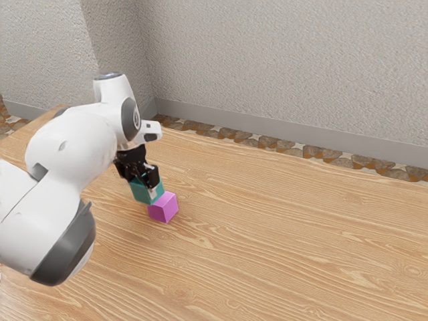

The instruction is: Pick up the blue block with one arm, and put the blue block on the pink block with one arm

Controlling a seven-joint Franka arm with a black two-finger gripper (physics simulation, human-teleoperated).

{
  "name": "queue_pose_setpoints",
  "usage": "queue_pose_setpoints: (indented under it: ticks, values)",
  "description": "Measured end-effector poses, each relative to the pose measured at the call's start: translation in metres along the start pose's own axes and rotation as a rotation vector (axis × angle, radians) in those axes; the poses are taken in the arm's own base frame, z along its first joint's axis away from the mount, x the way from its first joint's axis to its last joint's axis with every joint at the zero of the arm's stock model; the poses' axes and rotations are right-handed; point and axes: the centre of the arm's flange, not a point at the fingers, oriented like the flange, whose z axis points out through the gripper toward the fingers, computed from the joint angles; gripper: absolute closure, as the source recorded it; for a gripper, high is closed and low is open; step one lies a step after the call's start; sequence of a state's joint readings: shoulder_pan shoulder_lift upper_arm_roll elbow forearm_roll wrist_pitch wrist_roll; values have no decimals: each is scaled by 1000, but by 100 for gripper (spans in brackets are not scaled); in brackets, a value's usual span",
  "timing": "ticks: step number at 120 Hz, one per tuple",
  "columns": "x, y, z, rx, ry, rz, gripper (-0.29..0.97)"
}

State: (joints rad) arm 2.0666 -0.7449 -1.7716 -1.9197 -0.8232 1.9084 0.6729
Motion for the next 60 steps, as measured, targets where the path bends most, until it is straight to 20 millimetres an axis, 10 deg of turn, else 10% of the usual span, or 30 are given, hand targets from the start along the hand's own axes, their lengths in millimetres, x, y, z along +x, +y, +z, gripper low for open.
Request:
queue_pose_setpoints:
  ticks: [60]
  values:
    - [31, 6, 14, 24, -40, -56, 33]
